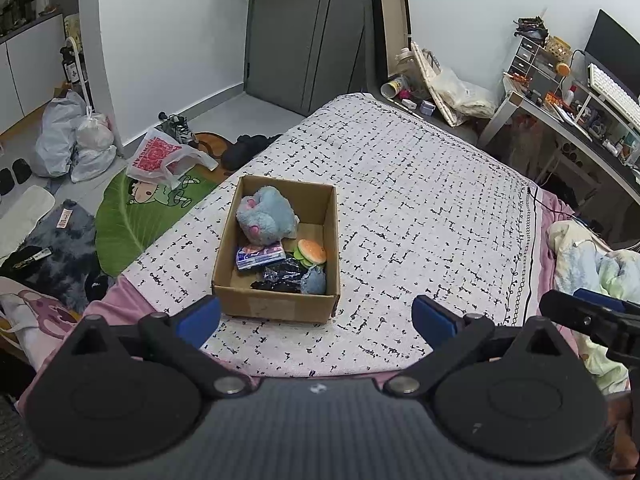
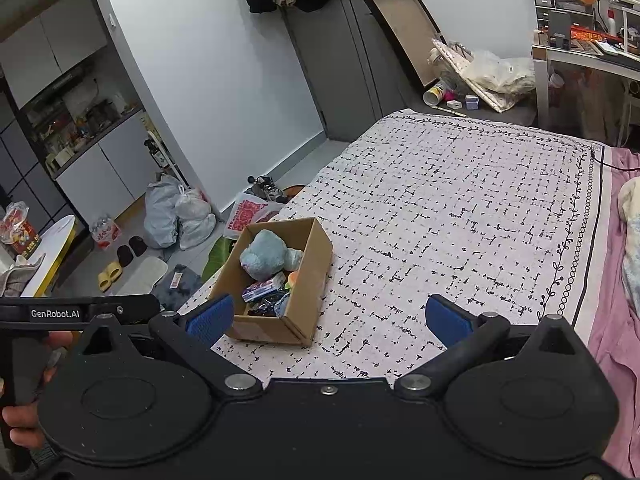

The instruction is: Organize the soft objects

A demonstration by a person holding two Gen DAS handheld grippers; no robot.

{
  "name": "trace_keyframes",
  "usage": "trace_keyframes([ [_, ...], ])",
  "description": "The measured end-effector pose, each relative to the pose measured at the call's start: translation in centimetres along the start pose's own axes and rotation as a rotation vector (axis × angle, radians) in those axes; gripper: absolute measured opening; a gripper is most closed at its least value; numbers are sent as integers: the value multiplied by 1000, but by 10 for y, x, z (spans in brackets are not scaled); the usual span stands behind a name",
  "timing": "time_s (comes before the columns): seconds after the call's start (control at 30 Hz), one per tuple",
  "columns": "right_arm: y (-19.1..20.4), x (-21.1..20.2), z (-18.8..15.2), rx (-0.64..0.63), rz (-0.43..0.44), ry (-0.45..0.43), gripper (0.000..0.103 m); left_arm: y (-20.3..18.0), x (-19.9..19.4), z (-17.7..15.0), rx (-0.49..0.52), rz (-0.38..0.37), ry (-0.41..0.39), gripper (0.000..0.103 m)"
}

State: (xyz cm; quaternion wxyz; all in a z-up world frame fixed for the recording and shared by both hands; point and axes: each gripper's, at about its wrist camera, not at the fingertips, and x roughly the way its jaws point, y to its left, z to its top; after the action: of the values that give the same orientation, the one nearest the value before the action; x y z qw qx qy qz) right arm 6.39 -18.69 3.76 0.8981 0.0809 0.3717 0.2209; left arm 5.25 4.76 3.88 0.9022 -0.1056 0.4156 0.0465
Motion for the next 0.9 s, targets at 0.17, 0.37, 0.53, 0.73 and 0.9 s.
trace_keyframes([
  [0.17,0,2,-1,-4,9,8,103,0,0,0,-1,0,0,101],
  [0.37,0,3,-2,-7,10,13,103,0,0,0,2,0,-1,101],
  [0.53,-1,1,-2,-8,14,9,103,2,0,0,4,-4,-2,101],
  [0.73,-5,2,-2,7,6,12,103,3,0,0,2,-4,-9,101],
  [0.9,-7,0,-3,6,2,9,103,3,0,0,1,-2,-7,101],
])
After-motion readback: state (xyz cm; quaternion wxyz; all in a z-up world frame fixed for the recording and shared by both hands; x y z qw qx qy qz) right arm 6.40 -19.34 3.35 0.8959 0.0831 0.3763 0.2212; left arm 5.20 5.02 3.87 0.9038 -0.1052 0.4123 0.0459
